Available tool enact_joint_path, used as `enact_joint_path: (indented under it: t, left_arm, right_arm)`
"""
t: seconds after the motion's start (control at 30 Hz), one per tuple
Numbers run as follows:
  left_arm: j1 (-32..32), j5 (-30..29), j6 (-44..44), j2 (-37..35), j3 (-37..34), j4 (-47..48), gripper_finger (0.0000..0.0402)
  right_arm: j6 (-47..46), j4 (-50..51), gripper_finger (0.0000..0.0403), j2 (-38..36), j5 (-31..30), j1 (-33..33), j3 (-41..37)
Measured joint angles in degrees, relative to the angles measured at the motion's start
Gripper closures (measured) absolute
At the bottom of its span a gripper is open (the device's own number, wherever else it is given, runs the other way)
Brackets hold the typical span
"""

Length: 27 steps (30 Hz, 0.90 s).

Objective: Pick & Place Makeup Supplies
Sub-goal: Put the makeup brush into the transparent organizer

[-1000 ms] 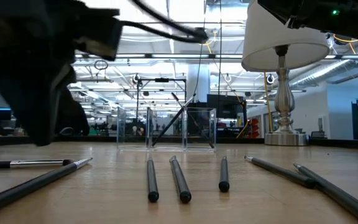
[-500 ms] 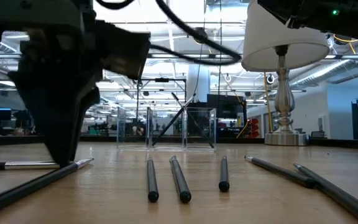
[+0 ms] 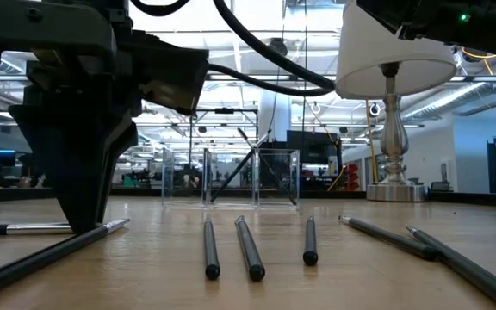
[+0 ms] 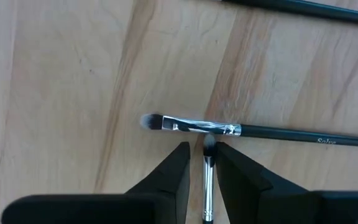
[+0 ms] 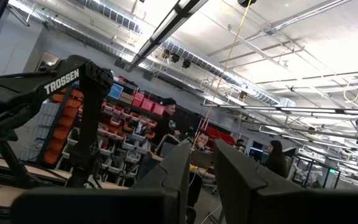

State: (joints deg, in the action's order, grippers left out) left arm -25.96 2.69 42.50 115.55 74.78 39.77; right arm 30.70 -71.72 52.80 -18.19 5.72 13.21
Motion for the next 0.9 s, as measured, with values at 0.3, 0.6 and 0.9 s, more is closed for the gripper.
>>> enact_joint_path:
  t: [0.3, 0.6, 0.9]
  left_arm:
    - [0.2, 1.5, -0.3, 1.7, 0.0, -1.6, 0.0391]
    - [0.0, 2.1, -0.1, 1.5, -0.1, -2.6, 0.0399]
    - [-1.0, -3.7, 1.5, -3.8, -0.7, 0.9, 0.0402]
  right_arm:
    - [0.0, 0.0, 0.0344, 0.0, 0.0, 0.0, 0.0]
    - [0.0, 0.0, 0.0344, 0.0, 0.0, 0.0, 0.0]
    - [0.0, 0.0, 0.0344, 0.0, 0.0, 0.0, 0.0]
